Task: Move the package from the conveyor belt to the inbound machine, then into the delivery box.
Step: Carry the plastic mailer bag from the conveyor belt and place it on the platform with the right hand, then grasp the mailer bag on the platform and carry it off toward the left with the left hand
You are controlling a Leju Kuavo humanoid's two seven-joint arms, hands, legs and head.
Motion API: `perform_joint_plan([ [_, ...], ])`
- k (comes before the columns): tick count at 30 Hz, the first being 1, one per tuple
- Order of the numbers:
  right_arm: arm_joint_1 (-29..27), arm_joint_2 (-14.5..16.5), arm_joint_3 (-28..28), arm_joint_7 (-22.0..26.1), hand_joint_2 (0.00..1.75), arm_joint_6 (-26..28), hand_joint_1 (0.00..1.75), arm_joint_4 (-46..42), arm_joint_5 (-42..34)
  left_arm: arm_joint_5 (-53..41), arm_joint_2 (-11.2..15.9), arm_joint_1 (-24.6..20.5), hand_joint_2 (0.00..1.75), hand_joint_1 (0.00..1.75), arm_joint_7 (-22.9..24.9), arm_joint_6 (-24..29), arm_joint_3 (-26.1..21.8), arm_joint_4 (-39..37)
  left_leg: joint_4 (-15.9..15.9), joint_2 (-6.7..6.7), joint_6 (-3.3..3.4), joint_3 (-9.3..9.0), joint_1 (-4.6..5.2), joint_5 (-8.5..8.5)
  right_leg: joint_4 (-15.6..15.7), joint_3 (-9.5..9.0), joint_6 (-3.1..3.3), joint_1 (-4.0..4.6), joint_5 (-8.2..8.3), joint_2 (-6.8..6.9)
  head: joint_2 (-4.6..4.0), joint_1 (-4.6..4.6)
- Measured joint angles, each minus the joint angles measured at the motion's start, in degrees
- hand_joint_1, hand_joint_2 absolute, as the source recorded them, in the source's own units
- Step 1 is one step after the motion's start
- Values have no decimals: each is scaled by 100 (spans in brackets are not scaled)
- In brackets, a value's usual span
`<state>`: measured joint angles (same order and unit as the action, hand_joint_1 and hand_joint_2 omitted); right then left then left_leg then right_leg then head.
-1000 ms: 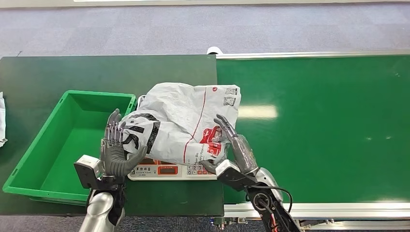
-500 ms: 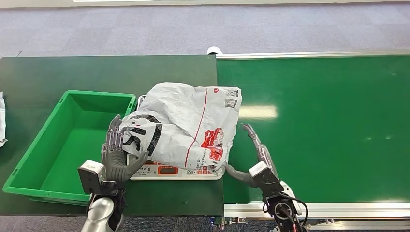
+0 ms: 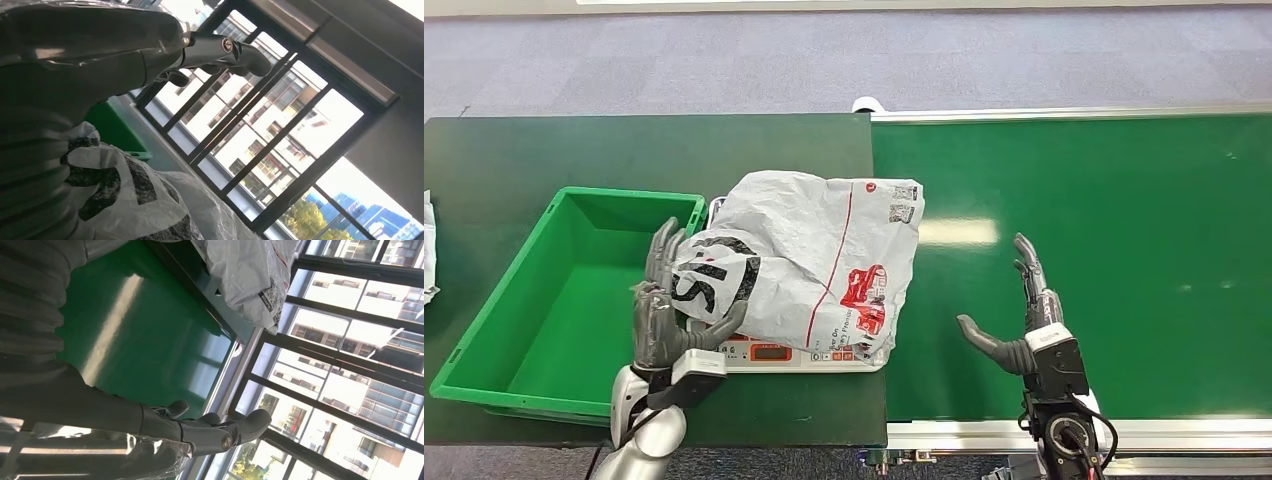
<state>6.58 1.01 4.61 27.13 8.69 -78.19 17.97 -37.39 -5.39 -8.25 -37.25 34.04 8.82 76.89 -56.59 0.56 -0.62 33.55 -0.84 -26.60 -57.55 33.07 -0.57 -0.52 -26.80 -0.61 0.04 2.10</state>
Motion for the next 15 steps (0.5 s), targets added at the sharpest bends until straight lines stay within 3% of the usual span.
perform_joint_plan([
  [4,-22,11,-75,0,175,-24,0,-2,-2,-651,90,-109,175,0,251,-501,235,4,0,-2,0,-1,1,0,0,-1,0,0,1,0,0,-1],
  [15,36,21,-110,-10,175,-130,0,51,21,-716,284,-210,175,0,473,-2033,803,3,0,-1,0,0,1,0,0,0,0,0,0,0,0,0],
])
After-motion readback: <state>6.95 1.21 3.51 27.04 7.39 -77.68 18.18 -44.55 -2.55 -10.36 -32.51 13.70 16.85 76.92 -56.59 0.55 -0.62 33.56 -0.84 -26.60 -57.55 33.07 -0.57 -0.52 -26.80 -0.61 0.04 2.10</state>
